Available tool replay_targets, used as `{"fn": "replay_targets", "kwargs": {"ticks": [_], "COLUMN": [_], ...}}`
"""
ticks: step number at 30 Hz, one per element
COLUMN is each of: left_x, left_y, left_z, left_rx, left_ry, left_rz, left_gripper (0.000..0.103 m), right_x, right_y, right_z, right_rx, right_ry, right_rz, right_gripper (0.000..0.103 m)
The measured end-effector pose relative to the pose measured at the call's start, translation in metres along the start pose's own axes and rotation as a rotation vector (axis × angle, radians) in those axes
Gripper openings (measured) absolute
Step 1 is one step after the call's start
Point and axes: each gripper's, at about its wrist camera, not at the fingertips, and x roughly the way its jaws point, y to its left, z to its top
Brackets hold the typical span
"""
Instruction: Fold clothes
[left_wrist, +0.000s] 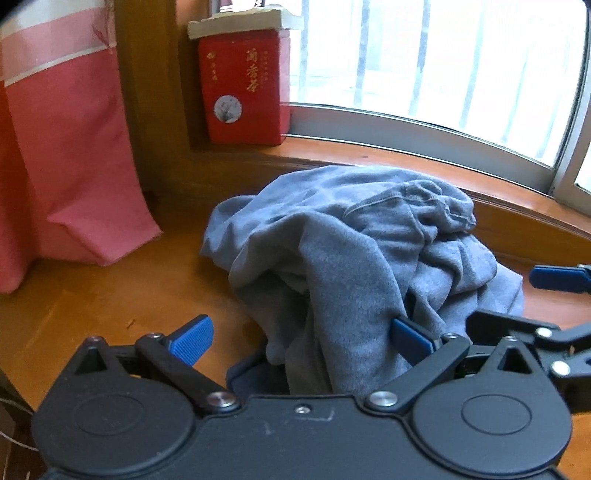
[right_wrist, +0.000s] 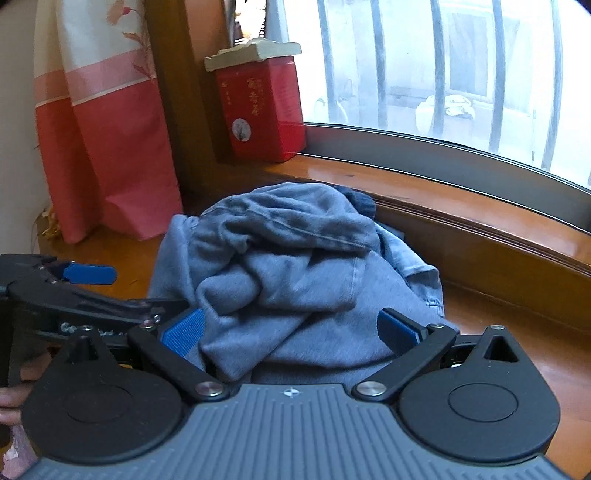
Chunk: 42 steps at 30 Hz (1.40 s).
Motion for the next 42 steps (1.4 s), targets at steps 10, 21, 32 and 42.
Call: {"fn": "replay_targets", "kwargs": {"ticks": [10,21,32,42], "left_x": [0.008,0.018,0.025,-0.025], "left_y": [0.014,0.002,0.001,-0.018], "left_z": [0.015,0.013,0.008,0.015], "left_rx": [-0.015,0.082,0.065,0.163], "left_ry": [-0.007,0.008,-0.041,-0.18], "left_rz": [-0.065,-0.125,-0.264,-0.311], "left_gripper": [0.103,0.103,0.043,0.031], "right_x": [0.011,0.034,0.066,0.008], "right_y": [0.002,0.001,0.009,0.004], "right_z": [0.018,0.048,0.047,0.037], "right_rx": [-0.077,-0.083,-0.031,0.063], "right_ry": [-0.031,-0.043,0.009,-0.135], "right_rz": [-0.006,0.03,0.1,0.114], "right_gripper": [0.102,0.102,0.07,0.022]}}
